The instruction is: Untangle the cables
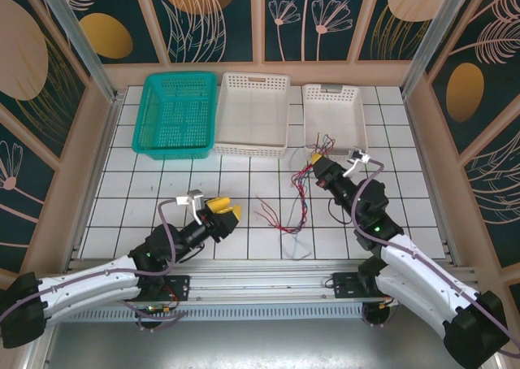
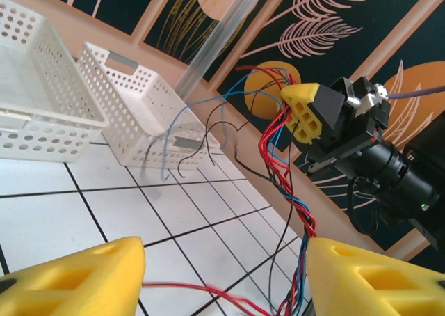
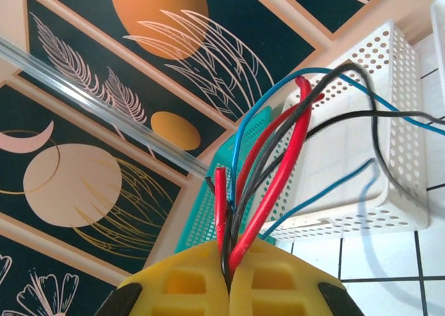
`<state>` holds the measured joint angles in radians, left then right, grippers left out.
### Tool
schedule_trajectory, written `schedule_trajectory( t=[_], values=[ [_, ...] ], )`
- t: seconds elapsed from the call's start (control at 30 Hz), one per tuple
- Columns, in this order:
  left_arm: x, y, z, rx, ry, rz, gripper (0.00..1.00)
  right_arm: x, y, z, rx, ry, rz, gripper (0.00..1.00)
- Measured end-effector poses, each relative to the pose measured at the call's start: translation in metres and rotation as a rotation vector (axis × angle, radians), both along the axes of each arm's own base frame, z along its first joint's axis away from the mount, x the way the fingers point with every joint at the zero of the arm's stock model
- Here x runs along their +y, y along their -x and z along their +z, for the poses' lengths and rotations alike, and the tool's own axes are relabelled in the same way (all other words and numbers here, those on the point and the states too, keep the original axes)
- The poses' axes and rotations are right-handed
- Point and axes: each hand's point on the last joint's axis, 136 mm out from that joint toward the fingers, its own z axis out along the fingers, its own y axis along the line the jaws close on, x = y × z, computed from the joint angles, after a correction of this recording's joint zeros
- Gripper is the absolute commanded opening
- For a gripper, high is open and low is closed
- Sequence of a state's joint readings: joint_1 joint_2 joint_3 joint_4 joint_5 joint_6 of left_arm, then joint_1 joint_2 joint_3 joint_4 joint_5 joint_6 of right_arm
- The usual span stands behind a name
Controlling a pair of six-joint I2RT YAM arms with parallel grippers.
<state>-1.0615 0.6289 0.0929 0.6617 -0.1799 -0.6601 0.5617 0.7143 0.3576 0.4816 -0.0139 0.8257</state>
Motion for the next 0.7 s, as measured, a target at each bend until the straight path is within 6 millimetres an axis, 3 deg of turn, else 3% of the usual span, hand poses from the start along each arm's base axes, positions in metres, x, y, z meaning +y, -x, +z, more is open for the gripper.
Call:
schedule_trajectory(
  t=[0.2,0.4,0.7],
  values=[
    [-0.019,0.001,-0.017,0.046,-0.081,-0.058,0.66,0.008,0.002,0.007,-0.024,0.030,0.046,0.00],
    [-0.028,0.004,-0.010,0.039,-0.053,-0.099,0.67,0.017,0.003,0.025,-0.056,0.029,0.092,0.00],
    [-0.053,0.014,-0.011,0.088,-0.028,-0.226,0.67,0.024,0.002,0.026,-0.062,0.050,0.122,0.00]
  ],
)
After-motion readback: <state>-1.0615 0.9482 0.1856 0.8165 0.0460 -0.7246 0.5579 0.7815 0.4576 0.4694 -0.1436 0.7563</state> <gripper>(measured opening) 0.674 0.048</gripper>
